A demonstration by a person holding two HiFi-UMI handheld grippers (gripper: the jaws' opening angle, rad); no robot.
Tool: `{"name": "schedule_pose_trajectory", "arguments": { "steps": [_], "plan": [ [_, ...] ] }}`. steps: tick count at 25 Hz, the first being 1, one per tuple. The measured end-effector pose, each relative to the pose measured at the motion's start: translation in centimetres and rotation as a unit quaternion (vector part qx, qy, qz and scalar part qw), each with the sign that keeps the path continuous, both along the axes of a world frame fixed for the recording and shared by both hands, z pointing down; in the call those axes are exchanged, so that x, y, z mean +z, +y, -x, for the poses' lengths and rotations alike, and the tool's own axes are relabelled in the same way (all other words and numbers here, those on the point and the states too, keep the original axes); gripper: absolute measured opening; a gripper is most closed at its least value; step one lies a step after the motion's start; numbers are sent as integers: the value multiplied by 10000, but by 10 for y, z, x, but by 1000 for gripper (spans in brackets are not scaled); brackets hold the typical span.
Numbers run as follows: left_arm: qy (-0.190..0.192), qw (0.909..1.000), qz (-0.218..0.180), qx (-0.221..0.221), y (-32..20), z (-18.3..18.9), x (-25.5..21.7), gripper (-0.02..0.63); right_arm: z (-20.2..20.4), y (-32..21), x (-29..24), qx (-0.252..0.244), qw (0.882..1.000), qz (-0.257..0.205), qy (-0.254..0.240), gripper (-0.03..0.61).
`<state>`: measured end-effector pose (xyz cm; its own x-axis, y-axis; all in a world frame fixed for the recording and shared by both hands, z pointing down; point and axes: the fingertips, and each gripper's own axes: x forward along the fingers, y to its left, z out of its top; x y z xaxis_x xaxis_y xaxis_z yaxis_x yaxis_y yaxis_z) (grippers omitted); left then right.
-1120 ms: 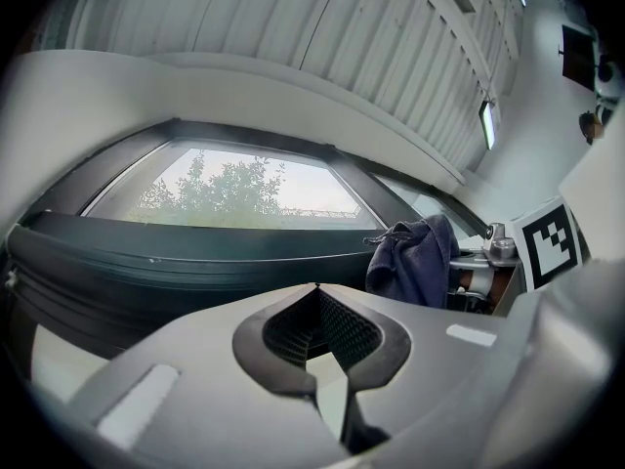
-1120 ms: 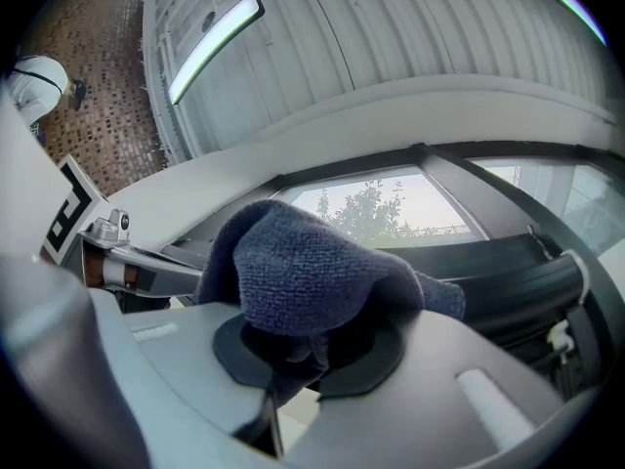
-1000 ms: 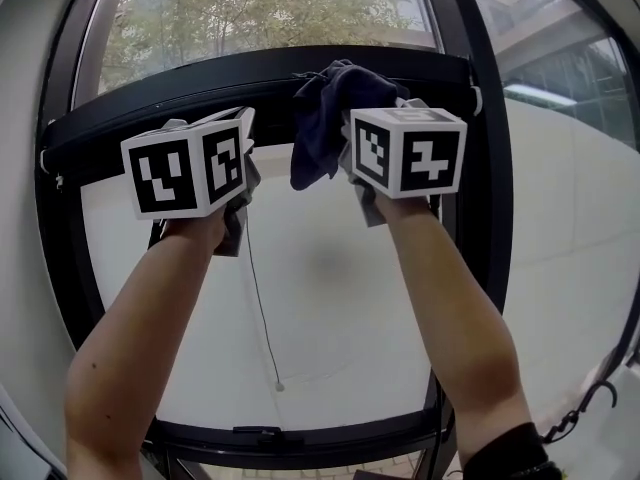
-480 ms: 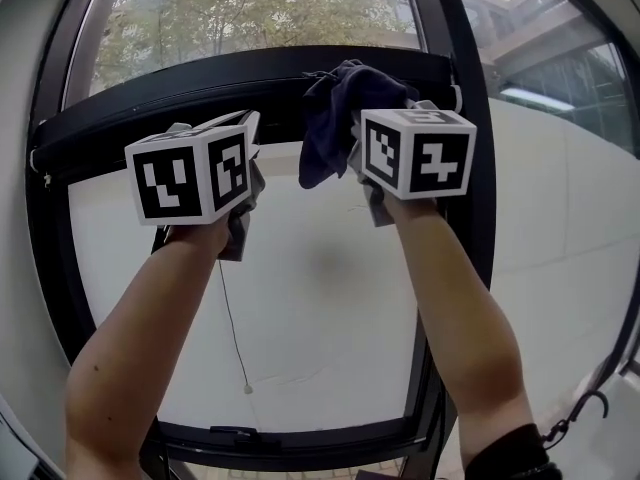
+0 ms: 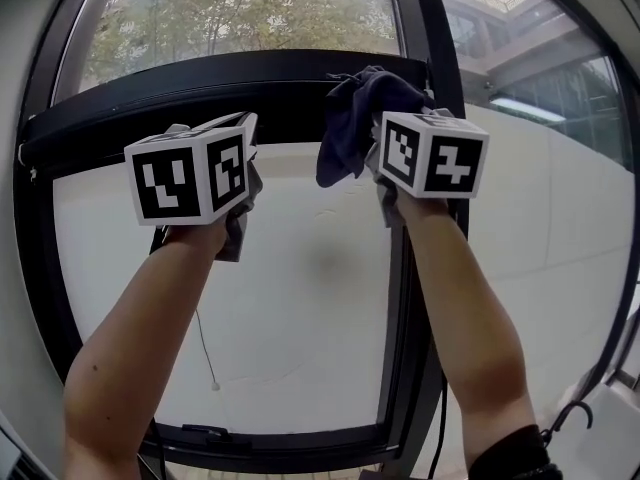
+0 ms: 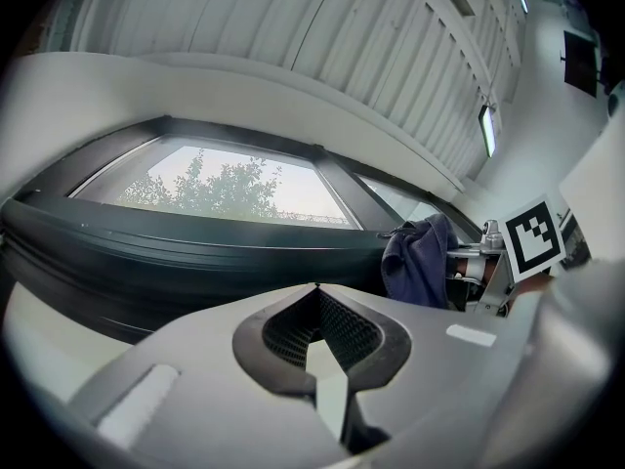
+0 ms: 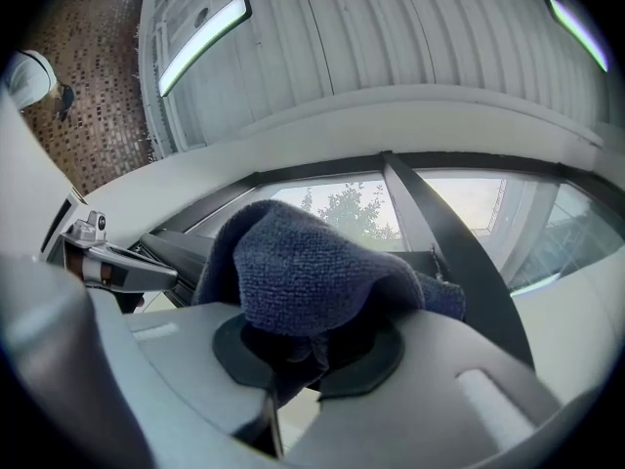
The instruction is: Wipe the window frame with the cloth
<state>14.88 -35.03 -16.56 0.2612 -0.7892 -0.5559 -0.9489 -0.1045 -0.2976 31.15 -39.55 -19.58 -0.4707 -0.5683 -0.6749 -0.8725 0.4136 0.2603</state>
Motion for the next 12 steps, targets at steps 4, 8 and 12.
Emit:
{"name": "schedule_pose_trajectory", "arguments": {
  "steps": [4,8,12],
  "plan": [
    [1,10000,3,-15,-2,-9,0,-6,-12,0,2,62,10000,-11,4,48],
    [-37,10000,-71,-4,-3,-30,-5,-6,-37,-4,1,192,9998,-37,-9,48],
    [-192,9998,-86,-15,-10,-76,3,-6,-84,-10,7,253,9996,-53,-97,48]
  ]
}}
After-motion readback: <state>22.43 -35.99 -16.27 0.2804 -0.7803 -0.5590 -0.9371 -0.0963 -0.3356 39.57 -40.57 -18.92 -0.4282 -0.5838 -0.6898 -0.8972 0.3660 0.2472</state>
